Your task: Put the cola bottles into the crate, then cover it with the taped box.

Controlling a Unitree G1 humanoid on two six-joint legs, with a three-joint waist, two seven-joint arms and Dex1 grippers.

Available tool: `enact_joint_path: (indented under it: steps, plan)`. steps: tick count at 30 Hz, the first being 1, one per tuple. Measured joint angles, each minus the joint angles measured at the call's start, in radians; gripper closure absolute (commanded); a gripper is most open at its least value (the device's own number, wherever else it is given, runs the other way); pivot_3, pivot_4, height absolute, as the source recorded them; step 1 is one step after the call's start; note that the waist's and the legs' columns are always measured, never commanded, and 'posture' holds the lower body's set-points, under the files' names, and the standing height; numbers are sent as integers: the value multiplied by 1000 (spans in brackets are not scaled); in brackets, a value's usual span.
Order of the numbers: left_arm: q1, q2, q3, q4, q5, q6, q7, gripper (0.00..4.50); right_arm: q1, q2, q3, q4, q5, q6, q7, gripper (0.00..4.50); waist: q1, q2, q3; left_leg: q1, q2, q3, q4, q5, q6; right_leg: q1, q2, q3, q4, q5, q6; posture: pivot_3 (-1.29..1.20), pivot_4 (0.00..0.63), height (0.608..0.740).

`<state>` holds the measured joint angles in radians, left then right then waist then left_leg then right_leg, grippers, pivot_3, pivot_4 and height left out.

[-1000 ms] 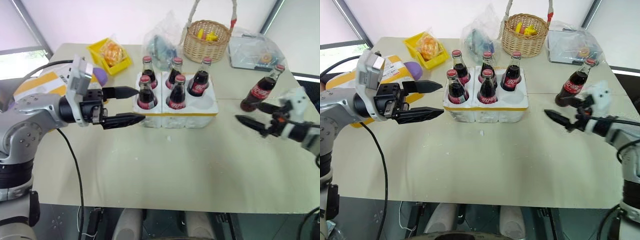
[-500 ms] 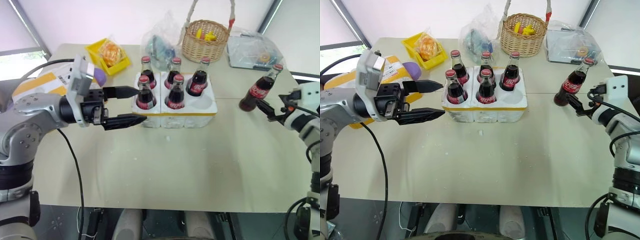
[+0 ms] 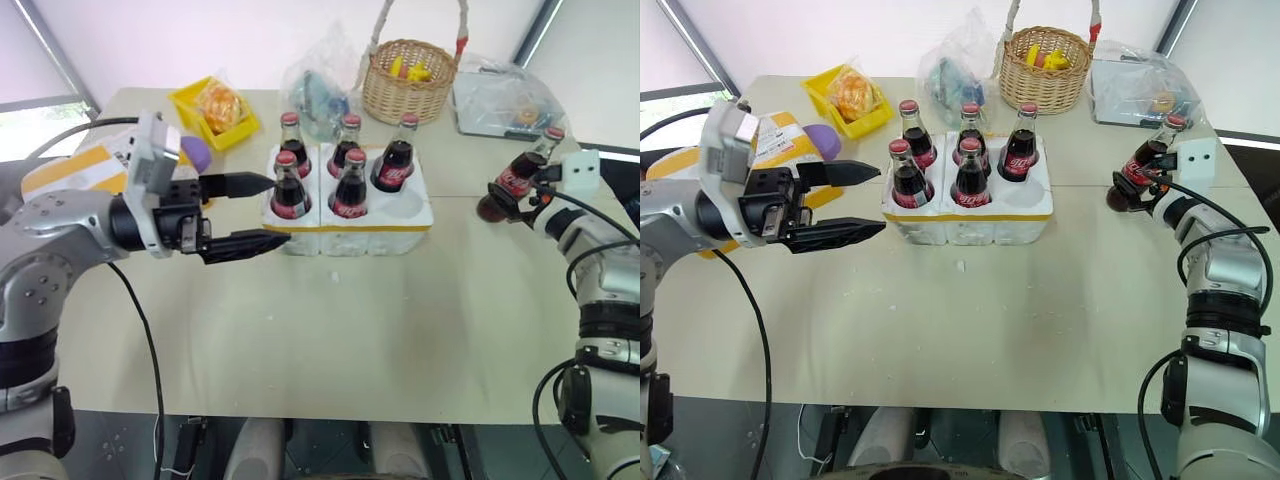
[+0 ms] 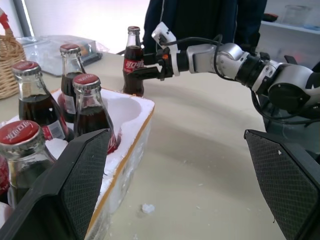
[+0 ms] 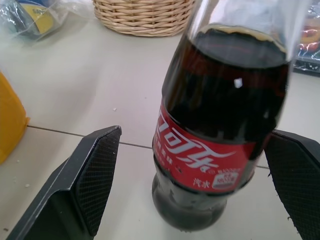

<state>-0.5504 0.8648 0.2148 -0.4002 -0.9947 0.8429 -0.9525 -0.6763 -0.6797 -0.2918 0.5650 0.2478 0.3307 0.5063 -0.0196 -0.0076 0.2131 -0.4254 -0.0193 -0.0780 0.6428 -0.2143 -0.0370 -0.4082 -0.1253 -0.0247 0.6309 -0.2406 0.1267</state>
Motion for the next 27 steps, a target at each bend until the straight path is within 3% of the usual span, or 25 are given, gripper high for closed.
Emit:
enact_joint_path:
  steps: [3, 6, 8, 19, 27]
  plan:
    - [2, 1, 2, -1, 0, 1, 1, 0, -55, 15, 8, 100, -11, -48, -8, 33, -2, 0, 0, 0, 0, 0, 0, 0, 0, 0, 0, 0, 0, 0, 0, 0, 150, 737]
    - [2, 3, 3, -2, 0, 2, 2, 0, -105, 28, 8, 196, -16, -94, -20, 833, -2, 0, 0, 0, 0, 0, 0, 0, 0, 0, 0, 0, 0, 0, 0, 0, 150, 737]
    - [2, 8, 3, -3, 0, 2, 2, 0, -119, 28, 8, 228, -18, -115, -15, 1721, -2, 0, 0, 0, 0, 0, 0, 0, 0, 0, 0, 0, 0, 0, 0, 0, 150, 737]
    - [8, 17, 8, -5, -10, 3, 13, 0, -113, 28, 4, 223, 5, -126, 56, 1705, -11, 1, 1, 0, 0, 0, 0, 0, 0, 0, 0, 1, 0, 0, 0, 0, 150, 737]
    - [8, 17, 6, -8, -20, 3, 19, 0, -113, 1, -16, -120, 258, 93, 347, 1705, -24, 6, 4, 0, 1, 1, -1, 0, 0, -2, 1, 2, 2, 0, 0, 0, 150, 737]
